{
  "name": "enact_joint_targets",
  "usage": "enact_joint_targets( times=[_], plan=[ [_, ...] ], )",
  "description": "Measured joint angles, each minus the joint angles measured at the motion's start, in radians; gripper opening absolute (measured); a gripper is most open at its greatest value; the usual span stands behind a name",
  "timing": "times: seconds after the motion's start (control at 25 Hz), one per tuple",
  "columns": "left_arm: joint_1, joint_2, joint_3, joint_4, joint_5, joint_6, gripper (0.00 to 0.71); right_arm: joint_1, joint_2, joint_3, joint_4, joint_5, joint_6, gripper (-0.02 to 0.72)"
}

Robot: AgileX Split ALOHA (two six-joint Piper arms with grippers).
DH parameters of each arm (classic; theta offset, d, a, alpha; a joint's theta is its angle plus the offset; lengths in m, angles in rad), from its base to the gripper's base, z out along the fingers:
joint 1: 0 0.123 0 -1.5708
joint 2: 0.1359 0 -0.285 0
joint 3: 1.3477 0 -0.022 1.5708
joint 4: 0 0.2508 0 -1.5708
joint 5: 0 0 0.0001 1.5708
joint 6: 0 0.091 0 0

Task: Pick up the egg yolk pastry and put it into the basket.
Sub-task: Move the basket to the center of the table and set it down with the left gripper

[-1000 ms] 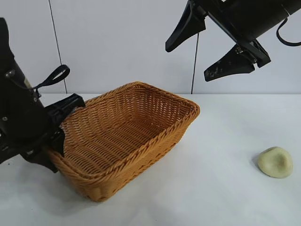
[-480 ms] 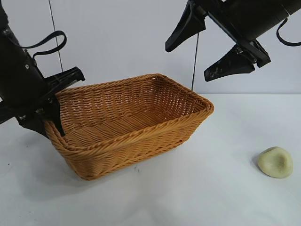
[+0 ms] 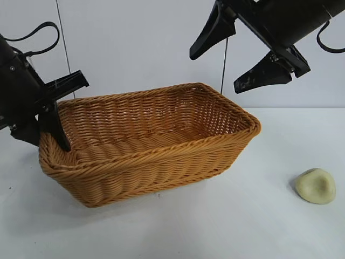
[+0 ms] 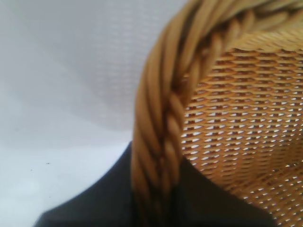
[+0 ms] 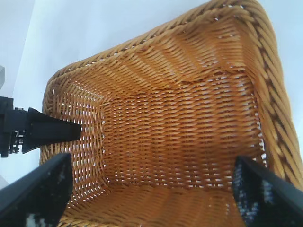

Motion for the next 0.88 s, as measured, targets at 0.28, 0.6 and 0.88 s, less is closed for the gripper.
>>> enact_joint_targets(
  times=[0.28,0.6,0.88],
  plan=[
    [0.0,0.071,-0.049,0.018,-0.01,0.098,0.09,0.0,0.0,0.0,0.0,0.001,0.0,0.654],
    [0.001,0.136,-0.051,0.017,-0.025,0.136,0.09,0.0,0.0,0.0,0.0,0.001,0.007,0.654],
    [0.001,0.137,-0.054,0.012,-0.04,0.143,0.15,0.0,0.0,0.0,0.0,0.001,0.007,0.654]
  ],
)
